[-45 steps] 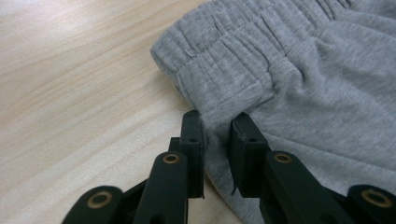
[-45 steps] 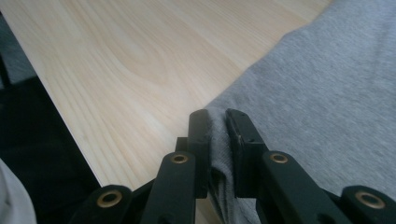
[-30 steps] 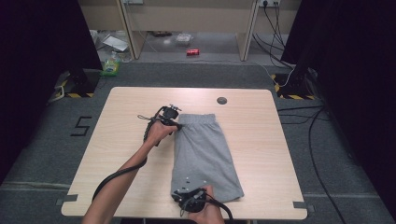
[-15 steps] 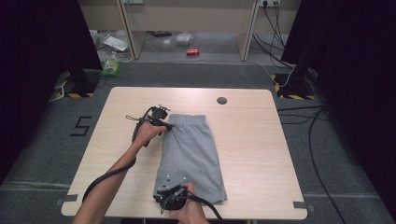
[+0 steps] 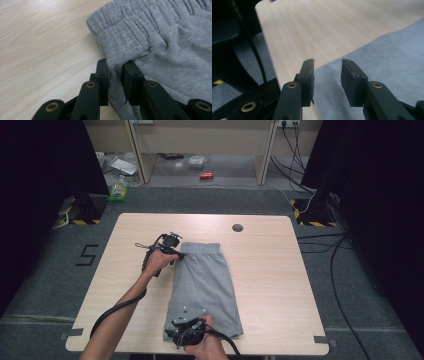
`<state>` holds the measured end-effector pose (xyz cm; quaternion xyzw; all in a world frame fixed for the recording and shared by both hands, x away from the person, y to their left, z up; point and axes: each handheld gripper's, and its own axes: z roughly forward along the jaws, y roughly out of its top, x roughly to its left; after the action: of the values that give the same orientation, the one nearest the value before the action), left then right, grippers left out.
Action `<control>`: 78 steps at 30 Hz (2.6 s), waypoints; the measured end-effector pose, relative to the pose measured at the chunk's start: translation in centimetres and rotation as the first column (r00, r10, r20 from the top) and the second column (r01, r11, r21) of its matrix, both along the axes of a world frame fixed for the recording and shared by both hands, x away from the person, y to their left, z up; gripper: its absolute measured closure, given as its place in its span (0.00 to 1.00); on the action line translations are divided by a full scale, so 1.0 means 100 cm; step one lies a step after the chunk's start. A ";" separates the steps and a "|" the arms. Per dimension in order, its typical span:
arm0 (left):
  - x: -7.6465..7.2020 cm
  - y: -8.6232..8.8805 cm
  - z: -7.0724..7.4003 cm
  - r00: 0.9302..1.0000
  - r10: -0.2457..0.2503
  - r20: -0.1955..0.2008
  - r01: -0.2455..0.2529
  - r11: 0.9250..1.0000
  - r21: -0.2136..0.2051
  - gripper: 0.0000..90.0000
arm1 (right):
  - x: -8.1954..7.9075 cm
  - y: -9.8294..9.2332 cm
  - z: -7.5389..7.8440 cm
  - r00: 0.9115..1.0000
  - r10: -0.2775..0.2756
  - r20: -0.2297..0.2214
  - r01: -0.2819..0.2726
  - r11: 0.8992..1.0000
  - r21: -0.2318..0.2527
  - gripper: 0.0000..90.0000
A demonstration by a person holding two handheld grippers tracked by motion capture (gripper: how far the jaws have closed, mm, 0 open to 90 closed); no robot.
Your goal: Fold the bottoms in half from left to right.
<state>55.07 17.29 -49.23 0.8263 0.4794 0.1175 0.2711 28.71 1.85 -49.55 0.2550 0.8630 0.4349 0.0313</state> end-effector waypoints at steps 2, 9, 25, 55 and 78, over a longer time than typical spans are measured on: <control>0.000 0.000 0.000 1.000 0.002 0.000 -0.002 1.000 0.001 0.84 | 0.006 -0.006 0.003 1.000 -0.022 -0.002 0.022 1.000 0.010 0.68; -0.001 0.000 0.000 1.000 0.007 0.000 -0.007 1.000 0.000 0.84 | 0.032 -0.032 0.015 0.992 -0.125 0.011 0.125 0.992 0.016 0.64; 0.000 -0.001 0.000 1.000 0.018 -0.006 -0.018 1.000 -0.001 0.83 | 0.094 -0.101 0.032 0.939 -0.342 0.044 0.343 0.939 -0.019 0.53; 0.000 -0.002 0.001 1.000 0.024 -0.012 -0.024 1.000 0.006 0.83 | 0.183 -0.121 0.035 0.885 -0.465 0.020 0.466 0.885 -0.024 0.52; 0.000 -0.002 0.001 1.000 0.025 -0.012 -0.025 1.000 0.006 0.83 | 0.223 -0.115 0.023 0.860 -0.509 -0.024 0.508 0.860 -0.043 0.49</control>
<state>55.10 17.06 -49.16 0.8217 0.4910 0.1171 0.2645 51.00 -9.65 -47.29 0.4804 0.7732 0.3914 0.1347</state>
